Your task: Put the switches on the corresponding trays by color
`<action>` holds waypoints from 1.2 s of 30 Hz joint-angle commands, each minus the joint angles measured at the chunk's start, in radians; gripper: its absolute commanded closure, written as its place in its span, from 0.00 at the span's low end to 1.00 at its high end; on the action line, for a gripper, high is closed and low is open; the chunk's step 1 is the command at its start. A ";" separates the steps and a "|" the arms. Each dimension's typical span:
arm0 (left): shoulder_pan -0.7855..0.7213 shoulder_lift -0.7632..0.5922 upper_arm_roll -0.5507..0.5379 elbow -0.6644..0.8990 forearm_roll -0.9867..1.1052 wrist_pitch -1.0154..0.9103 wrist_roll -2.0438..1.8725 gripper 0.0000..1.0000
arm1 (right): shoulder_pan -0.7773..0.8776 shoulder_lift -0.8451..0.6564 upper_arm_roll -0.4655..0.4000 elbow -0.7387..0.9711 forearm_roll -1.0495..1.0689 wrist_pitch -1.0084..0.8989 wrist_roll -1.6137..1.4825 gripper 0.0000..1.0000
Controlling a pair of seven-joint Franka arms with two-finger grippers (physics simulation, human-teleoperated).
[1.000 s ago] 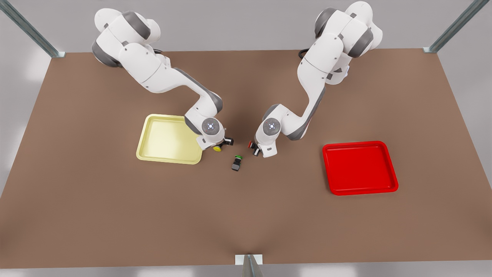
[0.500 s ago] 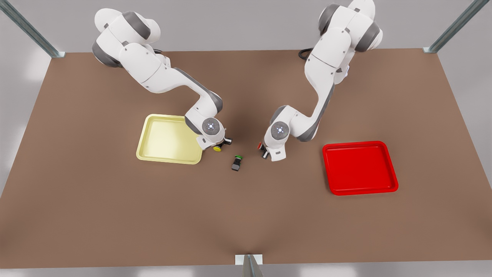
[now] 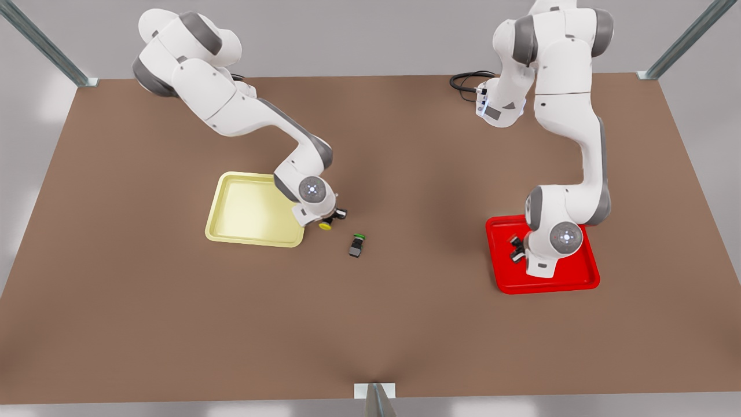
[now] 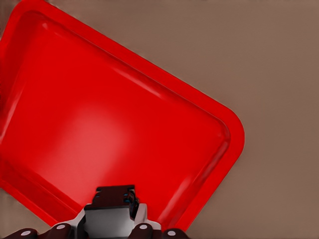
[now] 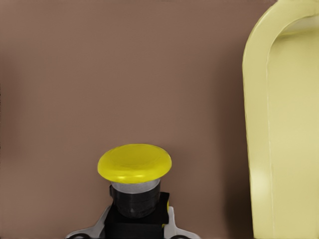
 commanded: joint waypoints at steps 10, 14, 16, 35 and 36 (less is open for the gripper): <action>0.107 0.112 -0.001 0.001 -0.077 0.105 0.199 0.00 | -0.102 -0.119 0.020 0.006 -0.013 -0.165 -0.092 0.51; 0.105 0.100 0.000 0.004 -0.083 0.079 0.201 0.00 | -0.145 -0.137 0.020 -0.020 -0.013 -0.214 -0.130 0.51; 0.101 0.027 -0.001 0.069 -0.073 -0.044 0.201 0.00 | -0.153 -0.153 0.021 -0.066 -0.014 -0.220 -0.130 0.51; 0.298 -0.424 -0.402 0.394 0.157 -0.423 0.656 0.00 | -0.228 -0.381 -0.094 0.130 0.136 -0.512 -0.469 0.03; 0.298 -0.434 -0.403 0.394 0.157 -0.423 0.656 0.00 | -0.226 -0.438 -0.167 0.193 0.196 -0.552 -0.585 0.00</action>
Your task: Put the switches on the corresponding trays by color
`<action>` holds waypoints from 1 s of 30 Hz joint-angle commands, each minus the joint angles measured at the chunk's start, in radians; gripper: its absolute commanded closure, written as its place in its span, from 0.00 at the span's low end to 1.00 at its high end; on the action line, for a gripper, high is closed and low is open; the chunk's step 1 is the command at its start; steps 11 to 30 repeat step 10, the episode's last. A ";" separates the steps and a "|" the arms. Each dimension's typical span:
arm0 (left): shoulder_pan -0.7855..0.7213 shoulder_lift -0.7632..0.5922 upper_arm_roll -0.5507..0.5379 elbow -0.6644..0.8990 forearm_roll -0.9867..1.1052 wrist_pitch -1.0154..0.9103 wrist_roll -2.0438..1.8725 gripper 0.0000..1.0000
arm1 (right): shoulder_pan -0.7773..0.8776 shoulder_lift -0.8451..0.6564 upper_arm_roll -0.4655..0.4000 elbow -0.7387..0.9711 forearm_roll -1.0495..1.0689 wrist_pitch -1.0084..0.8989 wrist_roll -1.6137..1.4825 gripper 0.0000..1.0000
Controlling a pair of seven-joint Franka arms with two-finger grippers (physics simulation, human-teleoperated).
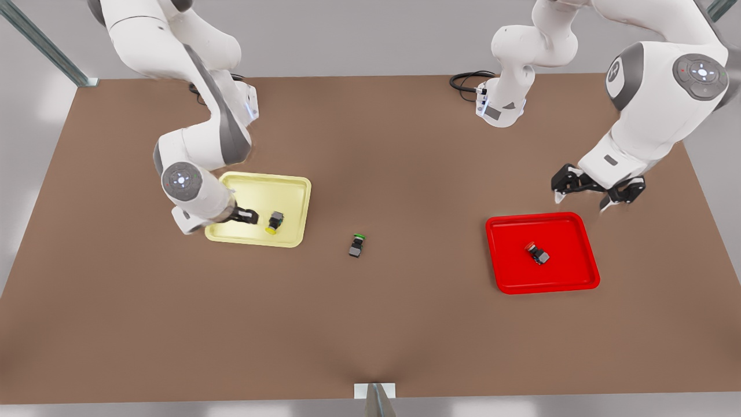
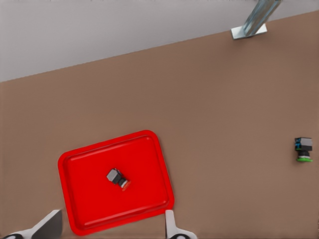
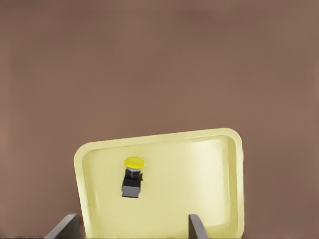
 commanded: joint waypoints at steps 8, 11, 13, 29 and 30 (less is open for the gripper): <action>-0.008 0.023 -0.001 0.002 0.039 -0.011 -0.012 0.00 | 0.076 0.024 -0.393 0.390 0.047 -0.337 -0.488 0.00; -0.010 0.023 -0.001 0.002 0.039 -0.012 -0.012 0.00 | 0.128 0.070 -0.440 0.433 0.047 -0.363 -0.489 0.00; -0.010 0.023 -0.001 0.002 0.039 -0.012 -0.012 0.00 | 0.128 0.070 -0.440 0.433 0.047 -0.363 -0.489 0.00; -0.010 0.023 -0.001 0.002 0.039 -0.012 -0.012 0.00 | 0.128 0.070 -0.440 0.433 0.047 -0.363 -0.489 0.00; -0.010 0.023 -0.001 0.002 0.039 -0.012 -0.012 0.00 | 0.128 0.070 -0.440 0.433 0.047 -0.363 -0.489 0.00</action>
